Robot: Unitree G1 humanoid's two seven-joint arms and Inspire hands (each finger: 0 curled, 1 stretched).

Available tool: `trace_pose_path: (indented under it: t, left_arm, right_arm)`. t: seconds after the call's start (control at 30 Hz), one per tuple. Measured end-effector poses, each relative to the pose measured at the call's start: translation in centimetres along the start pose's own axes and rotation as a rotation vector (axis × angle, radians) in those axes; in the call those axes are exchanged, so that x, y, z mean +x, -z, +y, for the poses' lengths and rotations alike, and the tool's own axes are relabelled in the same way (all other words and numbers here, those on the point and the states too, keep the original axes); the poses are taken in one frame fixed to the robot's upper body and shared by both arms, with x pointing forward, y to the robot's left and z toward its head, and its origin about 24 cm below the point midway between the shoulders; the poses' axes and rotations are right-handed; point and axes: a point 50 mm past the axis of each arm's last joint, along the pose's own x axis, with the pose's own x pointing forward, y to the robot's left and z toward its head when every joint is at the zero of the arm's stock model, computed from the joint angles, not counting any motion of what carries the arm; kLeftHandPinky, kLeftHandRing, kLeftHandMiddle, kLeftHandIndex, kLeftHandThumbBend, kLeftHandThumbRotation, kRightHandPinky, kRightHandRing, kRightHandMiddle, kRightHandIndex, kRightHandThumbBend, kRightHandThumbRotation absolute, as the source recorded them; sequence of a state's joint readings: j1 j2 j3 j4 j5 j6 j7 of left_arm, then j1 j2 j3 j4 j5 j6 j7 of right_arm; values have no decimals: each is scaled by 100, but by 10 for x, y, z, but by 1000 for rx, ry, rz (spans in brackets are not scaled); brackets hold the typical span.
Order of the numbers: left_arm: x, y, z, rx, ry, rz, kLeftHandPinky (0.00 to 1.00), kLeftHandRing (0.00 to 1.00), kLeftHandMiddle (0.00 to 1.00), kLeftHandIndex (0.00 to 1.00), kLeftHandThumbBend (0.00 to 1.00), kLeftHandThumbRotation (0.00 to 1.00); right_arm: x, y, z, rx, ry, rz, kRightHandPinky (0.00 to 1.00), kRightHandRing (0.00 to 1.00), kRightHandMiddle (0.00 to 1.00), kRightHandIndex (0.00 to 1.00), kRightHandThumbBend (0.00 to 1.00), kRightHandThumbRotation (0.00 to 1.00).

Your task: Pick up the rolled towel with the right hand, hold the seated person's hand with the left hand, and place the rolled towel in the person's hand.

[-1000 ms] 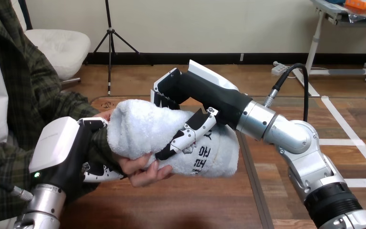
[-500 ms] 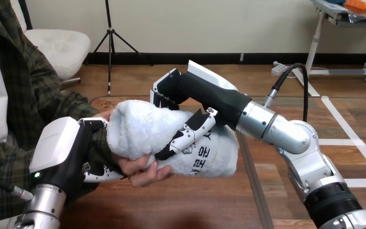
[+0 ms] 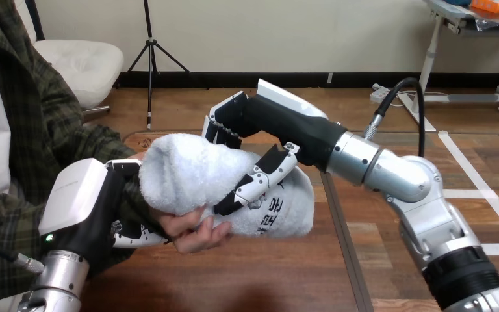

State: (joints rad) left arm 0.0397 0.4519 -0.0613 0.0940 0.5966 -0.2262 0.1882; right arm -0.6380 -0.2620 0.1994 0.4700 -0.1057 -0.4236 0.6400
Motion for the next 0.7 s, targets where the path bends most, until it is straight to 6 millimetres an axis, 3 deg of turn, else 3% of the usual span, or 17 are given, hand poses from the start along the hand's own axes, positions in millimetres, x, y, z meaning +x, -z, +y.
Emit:
trace_pose_path:
  t: [0.27, 0.7]
  left_arm:
    - [0, 0, 0, 0, 0, 0, 38, 44, 48, 48, 94, 0]
    - [0, 0, 0, -4, 1, -1, 38, 43, 48, 47, 94, 0]
  right_arm:
    - [-5, -2, -2, -21, 1, -3, 84, 92, 94, 96, 100, 37]
    - [-12, 0, 0, -11, 11, 1, 95, 100, 100, 100, 100, 49]
